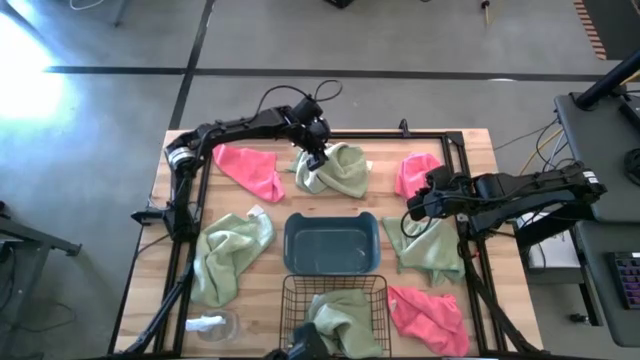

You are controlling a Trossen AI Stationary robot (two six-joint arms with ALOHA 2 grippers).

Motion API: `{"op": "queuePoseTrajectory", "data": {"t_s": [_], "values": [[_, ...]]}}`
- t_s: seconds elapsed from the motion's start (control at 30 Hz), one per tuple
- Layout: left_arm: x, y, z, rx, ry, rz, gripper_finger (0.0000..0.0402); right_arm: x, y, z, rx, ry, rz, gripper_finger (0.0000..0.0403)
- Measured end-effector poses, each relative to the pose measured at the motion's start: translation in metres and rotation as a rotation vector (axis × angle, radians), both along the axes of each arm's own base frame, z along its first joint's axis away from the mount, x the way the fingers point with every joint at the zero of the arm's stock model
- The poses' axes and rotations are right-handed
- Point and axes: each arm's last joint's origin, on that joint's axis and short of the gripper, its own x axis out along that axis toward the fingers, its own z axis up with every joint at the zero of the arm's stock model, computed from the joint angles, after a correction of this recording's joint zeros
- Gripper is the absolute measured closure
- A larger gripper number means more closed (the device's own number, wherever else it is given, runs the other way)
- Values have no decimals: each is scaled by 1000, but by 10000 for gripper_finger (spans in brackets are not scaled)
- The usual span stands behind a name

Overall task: Sort microfiber towel by color & place in baskets
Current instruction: Put the top green microfiber towel into the mesh storage bin

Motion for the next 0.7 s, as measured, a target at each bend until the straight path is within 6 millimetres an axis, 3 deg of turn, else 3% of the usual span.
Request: {"op": "queuePoseTrajectory", "data": {"t_s": [0.2, 0.53, 0.7], "values": [[-7, 12, 1, -30, -24, 27, 208, 0, 0, 0, -1, 0, 3, 335], [-9, 13, 1, -86, -49, 30, 208, 0, 0, 0, -3, 2, 5, 335], [-7, 15, -9, -119, -30, 52, 208, 0, 0, 0, -3, 2, 5, 335]]}}
